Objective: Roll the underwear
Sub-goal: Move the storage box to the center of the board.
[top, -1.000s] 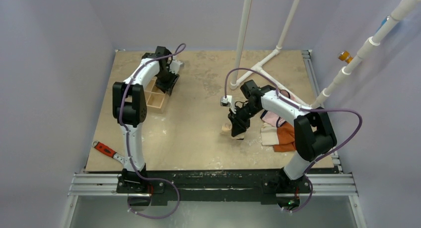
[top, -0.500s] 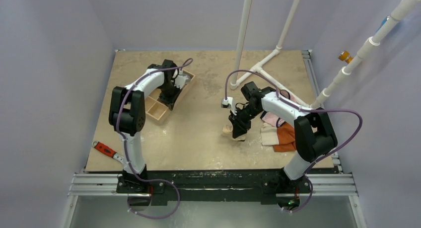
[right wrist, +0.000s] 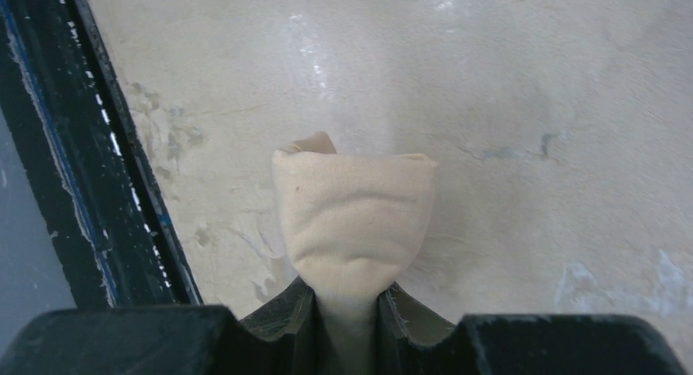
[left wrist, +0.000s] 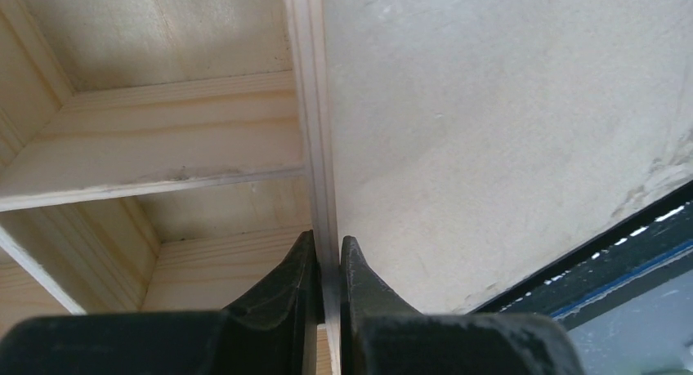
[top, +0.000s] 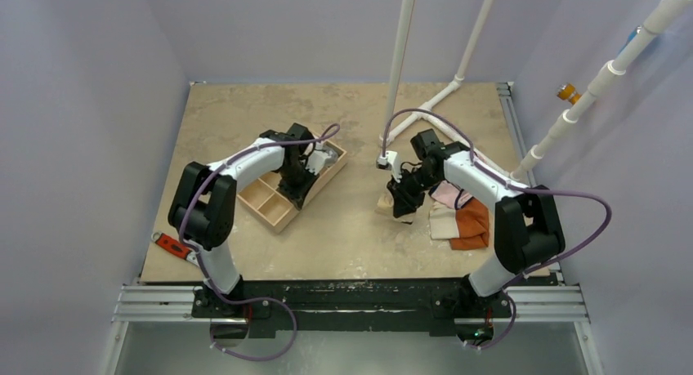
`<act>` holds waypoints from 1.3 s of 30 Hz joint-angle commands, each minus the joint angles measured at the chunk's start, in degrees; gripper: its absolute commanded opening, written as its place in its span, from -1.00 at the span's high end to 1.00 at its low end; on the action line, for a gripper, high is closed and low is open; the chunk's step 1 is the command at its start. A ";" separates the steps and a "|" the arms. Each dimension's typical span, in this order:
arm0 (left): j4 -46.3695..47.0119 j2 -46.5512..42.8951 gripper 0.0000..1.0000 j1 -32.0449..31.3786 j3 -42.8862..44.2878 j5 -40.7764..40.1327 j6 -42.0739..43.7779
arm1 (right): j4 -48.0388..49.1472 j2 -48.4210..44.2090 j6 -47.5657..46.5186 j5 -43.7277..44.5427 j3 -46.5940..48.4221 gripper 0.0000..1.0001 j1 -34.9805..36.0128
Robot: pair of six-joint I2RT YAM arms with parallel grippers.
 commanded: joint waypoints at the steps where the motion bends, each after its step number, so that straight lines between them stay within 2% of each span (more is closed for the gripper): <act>1: 2.28 -0.20 1.00 -3.64 -2.82 15.36 -5.56 | 1.42 -3.15 0.92 2.69 -0.29 1.00 -2.74; 10: 8.19 3.60 0.99 -14.81 -2.87 23.91 -13.93 | -2.30 -4.24 -0.57 5.95 1.58 1.00 -6.86; 20: 15.69 9.22 0.65 -23.56 4.28 30.86 -24.76 | -2.90 -5.47 -0.06 8.35 1.62 1.00 -10.39; 27: 21.37 10.69 0.10 -26.20 5.75 33.10 -29.04 | -1.16 -6.59 1.82 11.04 0.87 1.00 -10.66; 34: 20.88 7.11 -0.57 -26.13 4.98 30.55 -25.97 | -1.57 -8.02 2.20 10.57 1.12 1.00 -10.85; 39: 17.95 1.18 -0.68 -25.67 4.63 27.47 -19.01 | -0.73 -11.25 3.39 9.29 0.97 1.00 -10.76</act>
